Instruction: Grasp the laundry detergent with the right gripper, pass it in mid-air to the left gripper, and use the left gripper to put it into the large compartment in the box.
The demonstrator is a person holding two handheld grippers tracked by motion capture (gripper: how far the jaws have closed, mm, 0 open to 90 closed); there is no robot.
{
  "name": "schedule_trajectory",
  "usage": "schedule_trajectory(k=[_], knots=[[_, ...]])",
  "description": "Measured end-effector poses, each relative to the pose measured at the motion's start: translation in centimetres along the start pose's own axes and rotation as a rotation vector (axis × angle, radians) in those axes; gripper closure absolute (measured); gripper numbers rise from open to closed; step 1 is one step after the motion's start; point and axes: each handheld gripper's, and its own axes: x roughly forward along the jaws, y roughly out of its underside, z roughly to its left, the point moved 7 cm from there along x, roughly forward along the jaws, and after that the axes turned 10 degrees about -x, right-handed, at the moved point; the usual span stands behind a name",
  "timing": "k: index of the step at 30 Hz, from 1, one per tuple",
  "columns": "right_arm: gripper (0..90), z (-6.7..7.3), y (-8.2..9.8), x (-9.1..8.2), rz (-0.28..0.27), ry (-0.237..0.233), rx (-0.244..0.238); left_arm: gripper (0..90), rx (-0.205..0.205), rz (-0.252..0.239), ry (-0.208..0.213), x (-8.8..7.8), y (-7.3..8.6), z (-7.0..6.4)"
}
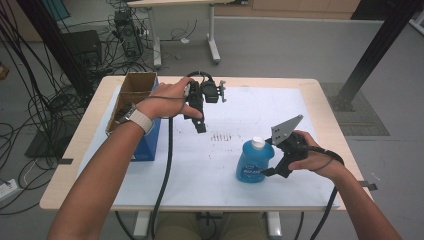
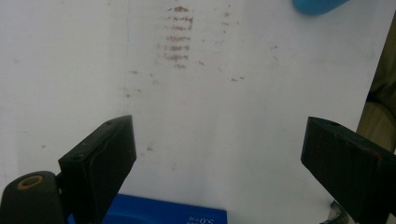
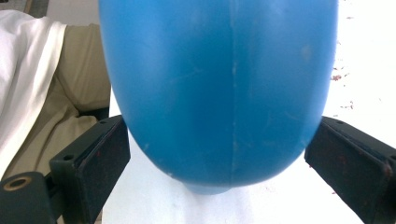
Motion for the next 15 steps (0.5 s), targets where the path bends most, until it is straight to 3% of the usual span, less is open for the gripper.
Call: schedule_trajectory(k=[15], knots=[[6.7, 0.04, -0.08, -0.05, -0.003, 0.001, -0.001, 10.6, -0.007, -0.002, -0.001, -0.06, 0.16, 0.02]])
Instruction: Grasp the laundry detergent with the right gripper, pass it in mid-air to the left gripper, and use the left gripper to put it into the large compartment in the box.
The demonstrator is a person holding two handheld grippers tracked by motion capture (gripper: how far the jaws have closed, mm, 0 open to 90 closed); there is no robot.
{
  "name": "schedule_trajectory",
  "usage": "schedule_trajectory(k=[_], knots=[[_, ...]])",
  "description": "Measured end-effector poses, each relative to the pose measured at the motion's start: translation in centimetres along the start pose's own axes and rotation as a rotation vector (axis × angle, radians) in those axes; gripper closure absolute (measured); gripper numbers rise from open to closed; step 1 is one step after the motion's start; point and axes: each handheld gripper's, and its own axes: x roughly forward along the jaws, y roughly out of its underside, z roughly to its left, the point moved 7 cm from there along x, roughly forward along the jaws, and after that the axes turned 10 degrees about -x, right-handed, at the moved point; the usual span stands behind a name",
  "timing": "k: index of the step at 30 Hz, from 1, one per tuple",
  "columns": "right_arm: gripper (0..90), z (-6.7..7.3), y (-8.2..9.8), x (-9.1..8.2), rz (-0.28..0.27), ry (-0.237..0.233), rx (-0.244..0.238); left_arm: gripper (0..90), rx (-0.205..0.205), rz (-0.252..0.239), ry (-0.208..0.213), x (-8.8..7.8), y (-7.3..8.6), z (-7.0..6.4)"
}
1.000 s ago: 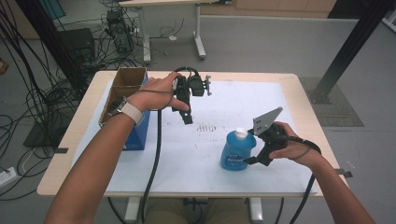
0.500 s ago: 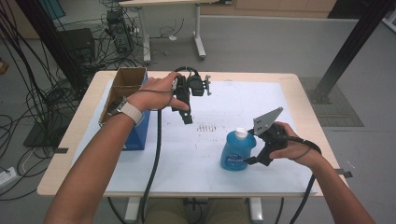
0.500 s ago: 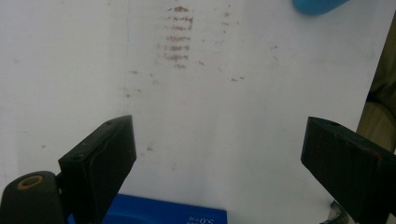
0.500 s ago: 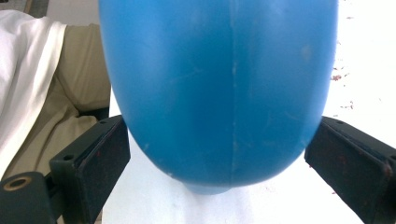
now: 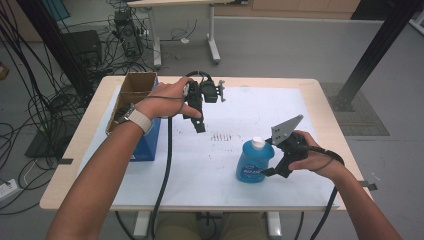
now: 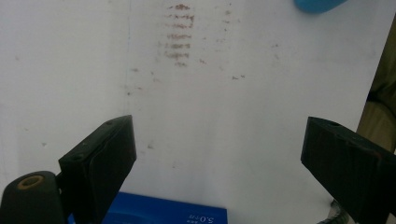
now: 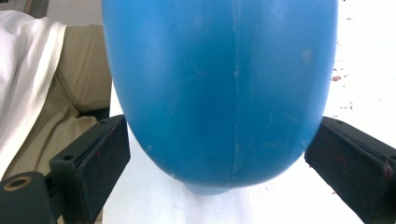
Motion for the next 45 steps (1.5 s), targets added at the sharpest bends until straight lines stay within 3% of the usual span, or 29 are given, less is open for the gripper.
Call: schedule_trajectory(k=[45], knots=[[6.8, 0.01, 0.16, 0.64, -0.023, 0.006, 0.011, 11.2, -0.005, -0.009, 0.001, 0.25, 0.21, -0.04]])
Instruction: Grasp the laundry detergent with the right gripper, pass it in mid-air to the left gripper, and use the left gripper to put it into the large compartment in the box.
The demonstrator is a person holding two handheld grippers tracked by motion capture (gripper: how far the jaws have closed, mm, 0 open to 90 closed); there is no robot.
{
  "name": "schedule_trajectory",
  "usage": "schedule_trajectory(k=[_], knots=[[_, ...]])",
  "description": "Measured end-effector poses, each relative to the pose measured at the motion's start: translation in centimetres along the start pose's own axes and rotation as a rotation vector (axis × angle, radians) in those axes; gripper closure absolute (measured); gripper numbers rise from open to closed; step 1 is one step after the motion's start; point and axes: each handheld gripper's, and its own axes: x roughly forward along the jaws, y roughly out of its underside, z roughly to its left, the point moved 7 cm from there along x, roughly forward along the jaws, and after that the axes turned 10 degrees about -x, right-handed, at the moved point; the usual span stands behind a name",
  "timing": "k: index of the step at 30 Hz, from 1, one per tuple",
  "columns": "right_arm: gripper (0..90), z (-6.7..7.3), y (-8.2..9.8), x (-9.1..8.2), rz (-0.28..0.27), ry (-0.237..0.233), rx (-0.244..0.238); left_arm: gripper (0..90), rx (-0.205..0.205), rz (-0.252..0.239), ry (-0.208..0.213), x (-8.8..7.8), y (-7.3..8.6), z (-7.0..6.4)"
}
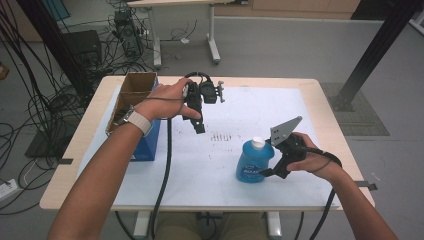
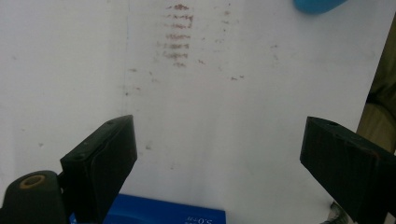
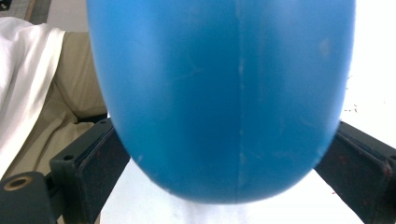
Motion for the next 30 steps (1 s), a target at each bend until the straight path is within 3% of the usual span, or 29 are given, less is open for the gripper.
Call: schedule_trajectory(k=[30], knots=[[11.8, 0.1, 0.5, 1.2, -0.084, 0.003, 0.013, 11.4, -0.002, -0.003, 0.006, 0.5, 0.0, 0.0]])
